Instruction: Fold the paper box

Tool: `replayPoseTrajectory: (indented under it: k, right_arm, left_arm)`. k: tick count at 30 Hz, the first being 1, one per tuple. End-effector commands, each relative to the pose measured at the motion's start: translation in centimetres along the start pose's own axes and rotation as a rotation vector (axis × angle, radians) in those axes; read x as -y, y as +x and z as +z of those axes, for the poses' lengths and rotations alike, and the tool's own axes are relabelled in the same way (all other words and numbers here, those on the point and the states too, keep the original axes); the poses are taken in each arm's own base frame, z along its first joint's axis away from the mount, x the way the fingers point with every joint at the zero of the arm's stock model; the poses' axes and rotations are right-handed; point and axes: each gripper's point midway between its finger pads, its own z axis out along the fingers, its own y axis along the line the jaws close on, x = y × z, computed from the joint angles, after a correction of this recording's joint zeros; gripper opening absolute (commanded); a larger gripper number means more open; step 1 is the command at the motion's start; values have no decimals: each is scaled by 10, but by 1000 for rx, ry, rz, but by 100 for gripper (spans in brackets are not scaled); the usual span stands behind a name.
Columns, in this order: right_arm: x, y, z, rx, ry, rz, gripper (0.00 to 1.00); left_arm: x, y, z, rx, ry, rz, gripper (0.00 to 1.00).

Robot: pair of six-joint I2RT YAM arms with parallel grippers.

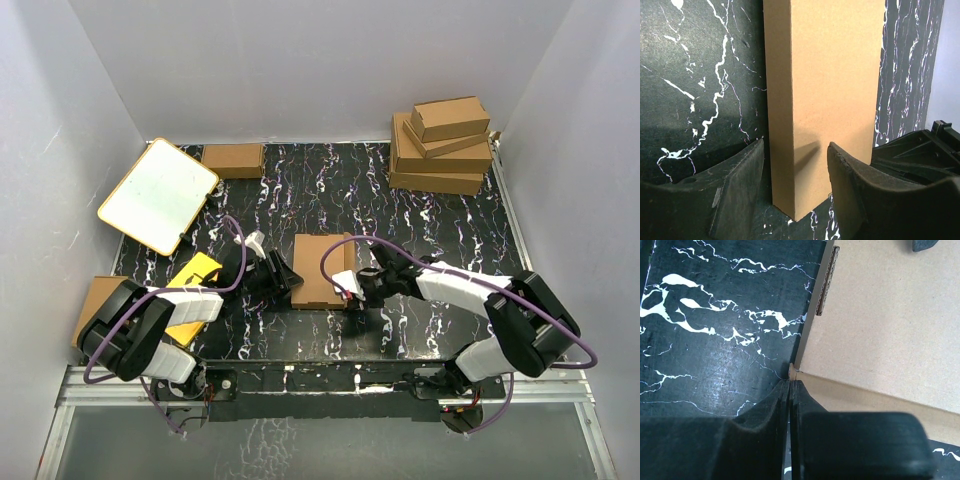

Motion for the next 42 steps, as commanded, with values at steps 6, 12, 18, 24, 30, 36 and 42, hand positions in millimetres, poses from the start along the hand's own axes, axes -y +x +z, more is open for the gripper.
replayPoseTrajectory:
  k: [6, 12, 18, 24, 30, 36, 42]
  right_arm:
    - [11, -7, -5, 19, -13, 47, 8]
    - [13, -2, -8, 3, -11, 58, 8]
    - [11, 0, -8, -2, -19, 63, 9]
    - [9, 4, -7, -15, -32, 85, 10]
    - [12, 5, -9, -17, -24, 115, 10]
    - [15, 4, -9, -9, -13, 151, 9]
    - [18, -3, -9, 15, 0, 185, 8]
  left_arm:
    - [-21, 12, 1, -37, -90, -12, 52]
    - [-20, 11, 1, -36, -88, -11, 52]
    - [-20, 12, 1, -38, -87, -14, 52]
    - [-22, 13, 1, -42, -92, -15, 52]
    - [-23, 14, 2, -47, -94, -16, 52]
    - [-22, 14, 2, -47, -92, -15, 51]
    - [-21, 15, 3, -55, -83, -14, 51]
